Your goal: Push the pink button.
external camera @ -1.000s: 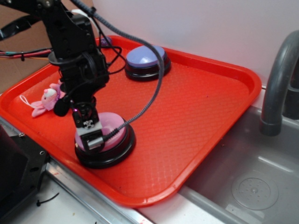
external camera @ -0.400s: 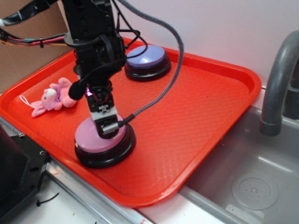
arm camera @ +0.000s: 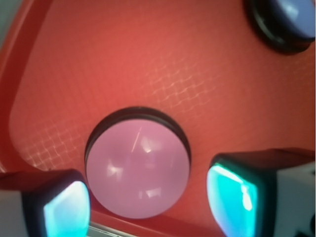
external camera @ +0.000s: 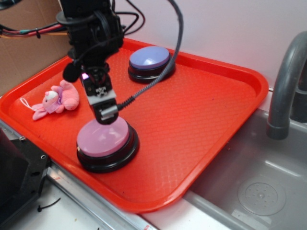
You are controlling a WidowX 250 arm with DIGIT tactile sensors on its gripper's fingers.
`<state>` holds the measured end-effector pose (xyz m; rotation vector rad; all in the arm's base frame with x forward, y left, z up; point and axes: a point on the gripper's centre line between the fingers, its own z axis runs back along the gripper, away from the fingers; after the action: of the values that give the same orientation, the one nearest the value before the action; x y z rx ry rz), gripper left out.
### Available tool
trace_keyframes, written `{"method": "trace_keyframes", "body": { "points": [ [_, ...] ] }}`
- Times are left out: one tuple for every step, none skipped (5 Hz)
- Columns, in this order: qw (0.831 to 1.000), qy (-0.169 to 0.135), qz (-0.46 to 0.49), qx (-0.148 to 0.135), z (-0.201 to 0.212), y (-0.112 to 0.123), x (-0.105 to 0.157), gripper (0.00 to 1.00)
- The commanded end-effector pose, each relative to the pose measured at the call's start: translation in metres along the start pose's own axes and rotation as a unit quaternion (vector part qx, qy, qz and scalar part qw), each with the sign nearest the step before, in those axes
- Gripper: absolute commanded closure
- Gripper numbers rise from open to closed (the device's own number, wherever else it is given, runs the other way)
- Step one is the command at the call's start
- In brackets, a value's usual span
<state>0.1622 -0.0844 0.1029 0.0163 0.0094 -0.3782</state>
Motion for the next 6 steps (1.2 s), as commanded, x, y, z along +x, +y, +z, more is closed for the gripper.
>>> {"method": "trace_keyframes", "body": {
  "points": [
    [1.000,-0.018,0.021,-0.003,0.024,0.004,0.004,0.00],
    [0.999,-0.023,0.029,0.003,0.035,0.005,0.001,0.00],
    [0.999,-0.020,0.034,-0.005,0.038,0.004,0.002,0.00],
    [0.999,-0.019,0.038,0.003,0.047,0.003,0.001,0.00],
    [0.999,-0.025,0.043,0.001,0.055,0.005,-0.002,0.00],
    [0.999,-0.030,0.045,0.000,0.061,0.003,-0.003,0.00]
  ]
}}
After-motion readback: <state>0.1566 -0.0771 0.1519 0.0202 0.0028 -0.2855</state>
